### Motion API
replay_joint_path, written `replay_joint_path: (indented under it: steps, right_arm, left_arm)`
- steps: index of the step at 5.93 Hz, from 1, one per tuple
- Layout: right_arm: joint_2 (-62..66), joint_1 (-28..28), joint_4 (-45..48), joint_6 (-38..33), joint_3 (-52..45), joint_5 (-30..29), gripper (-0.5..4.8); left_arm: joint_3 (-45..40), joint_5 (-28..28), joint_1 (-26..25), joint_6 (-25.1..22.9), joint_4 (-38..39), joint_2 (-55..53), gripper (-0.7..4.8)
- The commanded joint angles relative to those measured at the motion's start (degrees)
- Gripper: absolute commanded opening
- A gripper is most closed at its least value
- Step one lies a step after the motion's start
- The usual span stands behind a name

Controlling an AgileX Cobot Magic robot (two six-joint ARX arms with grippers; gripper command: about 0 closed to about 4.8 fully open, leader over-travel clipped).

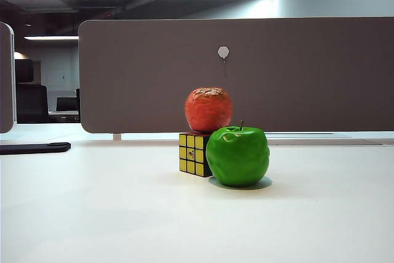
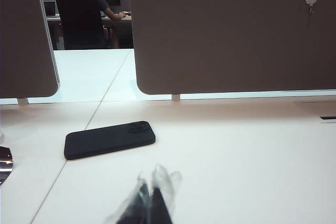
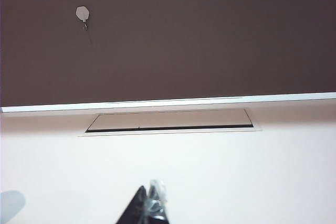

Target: Move all the fruits on the tabletop near the face of the Rubik's cube that has the color most similar to each fruit.

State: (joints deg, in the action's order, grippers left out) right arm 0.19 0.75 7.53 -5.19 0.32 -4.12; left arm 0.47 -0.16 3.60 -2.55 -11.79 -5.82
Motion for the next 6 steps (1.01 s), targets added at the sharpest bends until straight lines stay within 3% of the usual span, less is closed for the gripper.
replay_joint_path:
  steps: [1, 6]
  right_arm:
    - [-0.1, 0.0, 0.7, 2.4, -0.2, 0.0, -0.01]
    - [-0.1, 0.0, -0.1, 2.4, -0.2, 0.0, -0.01]
  left_arm:
    - [0.2, 0.1, -0.1, 2.3, -0.7, 0.0, -0.06]
    - [0.2, 0.2, -0.1, 2.2, 3.5, 0.0, -0.05]
